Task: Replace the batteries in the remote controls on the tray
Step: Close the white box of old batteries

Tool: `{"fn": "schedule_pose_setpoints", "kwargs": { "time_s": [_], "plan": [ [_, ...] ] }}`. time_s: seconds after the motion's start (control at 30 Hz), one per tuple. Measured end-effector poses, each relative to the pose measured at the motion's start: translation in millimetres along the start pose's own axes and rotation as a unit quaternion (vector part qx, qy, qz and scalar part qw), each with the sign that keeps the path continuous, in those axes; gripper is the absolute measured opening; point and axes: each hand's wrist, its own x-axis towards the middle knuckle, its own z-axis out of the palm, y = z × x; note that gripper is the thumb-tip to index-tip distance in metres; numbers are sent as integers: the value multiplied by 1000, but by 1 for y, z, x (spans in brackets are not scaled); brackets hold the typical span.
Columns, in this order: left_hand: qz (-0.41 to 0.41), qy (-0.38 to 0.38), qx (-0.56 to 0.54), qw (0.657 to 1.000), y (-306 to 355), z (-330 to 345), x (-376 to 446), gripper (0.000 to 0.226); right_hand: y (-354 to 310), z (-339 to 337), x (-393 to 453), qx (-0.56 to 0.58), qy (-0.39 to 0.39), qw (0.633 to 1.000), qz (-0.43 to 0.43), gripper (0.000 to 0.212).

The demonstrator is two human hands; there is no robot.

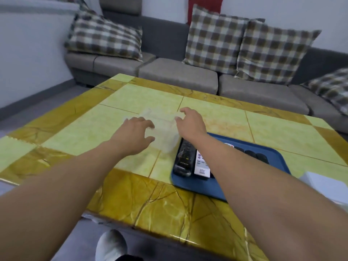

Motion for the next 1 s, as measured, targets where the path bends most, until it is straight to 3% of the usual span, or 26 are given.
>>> {"fn": "schedule_pose_setpoints", "kwargs": {
  "time_s": [0.1, 0.2, 0.27, 0.4, 0.47, 0.57, 0.67, 0.73, 0.8, 0.87, 0.93, 1.0],
  "plan": [
    [-22, -27, -23, 999, -7, 1, -7, 34, 3, -1, 19, -23, -55, 995, 82, 79],
    [-51, -53, -20, 997, -16, 9, -14, 29, 4, 4, 27, 20, -92, 992, 79, 92],
    [-61, -42, -13, 997, -18, 15, -16, 29, 0, 3, 25, 92, -54, 992, 70, 80],
    [-67, 15, -29, 997, -13, 23, -21, 42, -18, -4, 8, 199, 47, 979, -5, 32],
    [-61, 59, -86, 993, -8, 30, -27, 53, -25, -5, -7, 185, 27, 981, -50, 19],
    [-4, 187, -178, 966, -8, 31, -41, 43, -29, -3, -30, 61, -36, 988, -139, 26],
    [9, 281, -127, 951, -21, 15, -49, 46, -26, 5, -52, -70, -128, 976, -163, 31],
    [-9, 210, -67, 975, -32, 4, -44, 68, -23, 10, -61, -153, -175, 959, -164, 38],
    [-18, 58, 21, 998, -39, -5, -38, 82, -23, 13, -67, -172, -181, 956, -154, 49],
    [-19, -66, 66, 995, -41, -6, -34, 84, -28, 15, -70, -155, -164, 966, -127, 55],
    [-28, -100, 89, 991, -43, -2, -33, 79, -34, 17, -72, -148, -139, 974, -97, 56],
    [-13, -79, 161, 984, -44, -4, -29, 69, -39, 20, -72, -160, -122, 976, -80, 53]
  ]
}}
